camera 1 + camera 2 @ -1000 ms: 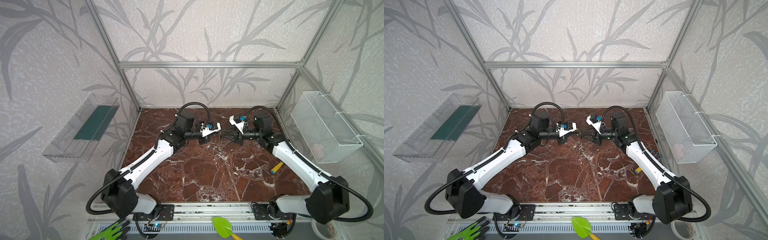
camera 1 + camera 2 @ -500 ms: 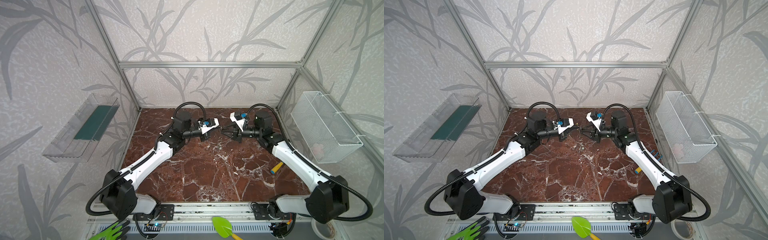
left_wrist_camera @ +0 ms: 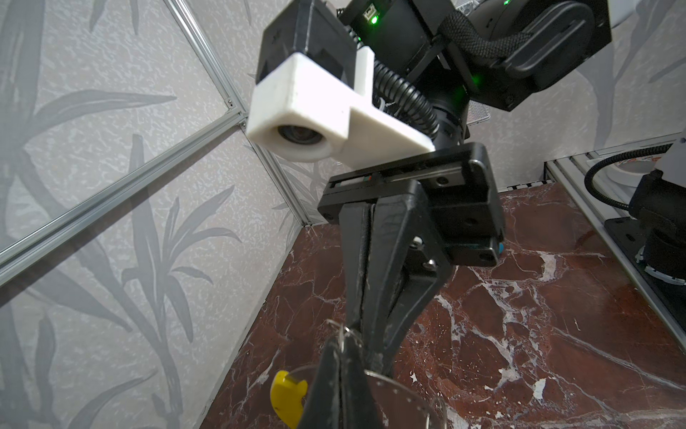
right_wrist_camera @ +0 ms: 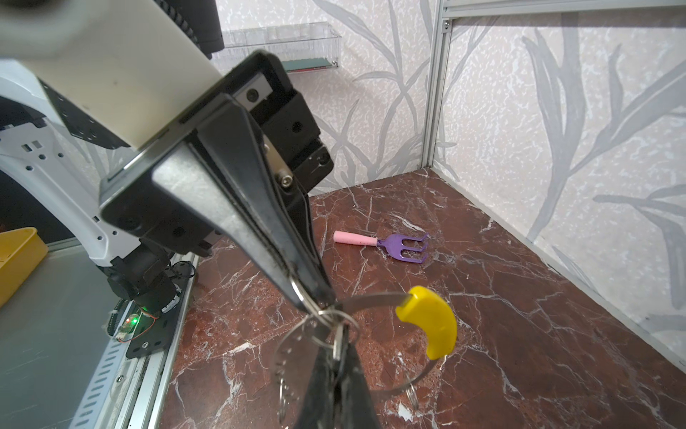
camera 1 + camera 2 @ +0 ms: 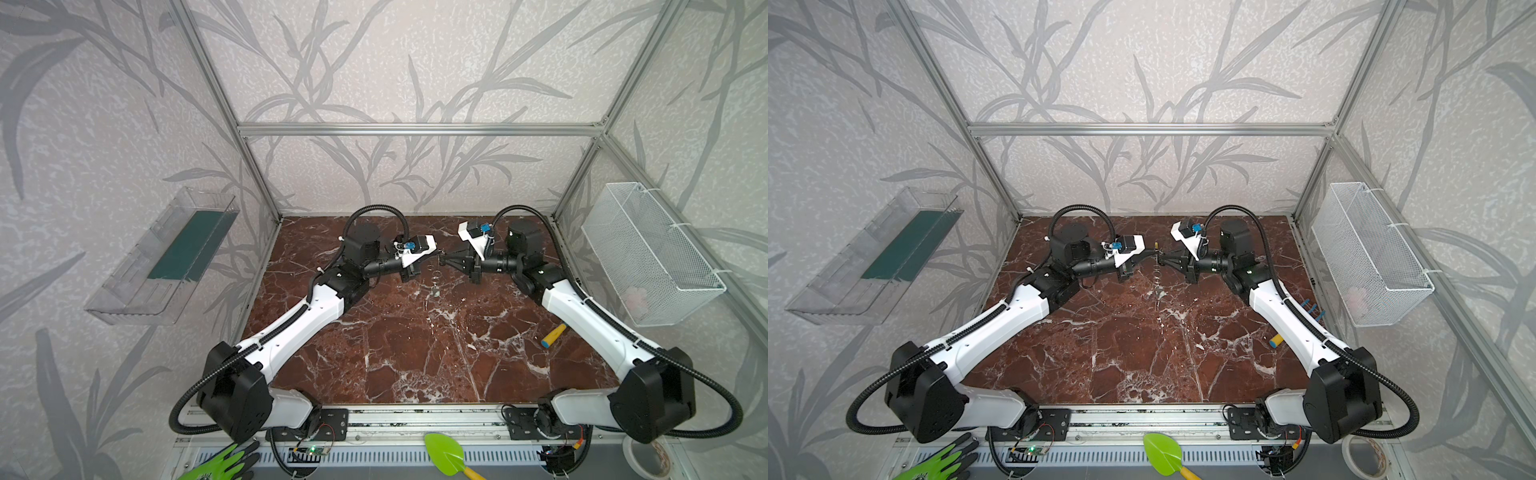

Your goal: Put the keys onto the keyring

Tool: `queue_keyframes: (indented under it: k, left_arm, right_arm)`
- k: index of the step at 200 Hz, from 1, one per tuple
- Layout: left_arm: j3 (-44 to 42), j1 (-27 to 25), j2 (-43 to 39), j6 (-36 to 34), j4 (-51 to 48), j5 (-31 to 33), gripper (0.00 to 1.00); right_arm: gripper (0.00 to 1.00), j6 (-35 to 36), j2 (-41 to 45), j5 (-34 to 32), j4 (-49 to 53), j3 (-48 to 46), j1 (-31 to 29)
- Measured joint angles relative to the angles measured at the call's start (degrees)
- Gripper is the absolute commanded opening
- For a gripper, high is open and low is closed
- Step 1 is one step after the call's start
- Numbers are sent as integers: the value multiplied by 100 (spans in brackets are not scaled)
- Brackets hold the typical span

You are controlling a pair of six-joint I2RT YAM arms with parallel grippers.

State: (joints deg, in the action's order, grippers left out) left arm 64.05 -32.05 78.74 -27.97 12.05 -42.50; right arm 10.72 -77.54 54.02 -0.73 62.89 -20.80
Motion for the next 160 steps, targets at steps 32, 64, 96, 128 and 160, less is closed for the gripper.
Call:
queue_keyframes:
  k: [32,64,96,128,160]
  left_arm:
    - [-138,114,-2,317,389,-26,0]
    - [-238,181,-2,634,739,-166,0]
    - [-295,188,-2,1045,1276,-352,0]
    - [-490,208,46,1543,1956,-461,0]
    - [-531,212,127,1764,2188,-525,0]
  right_arm:
    - [0,343,0,-24,367,114,0]
    - [0,588,-9,13,651,280,0]
    - [0,892,-247,105,1115,789,-72]
    - [0,1102,-426,175,1349,1091,-199]
    - [17,1178,-474,177,1423,1126,-208]
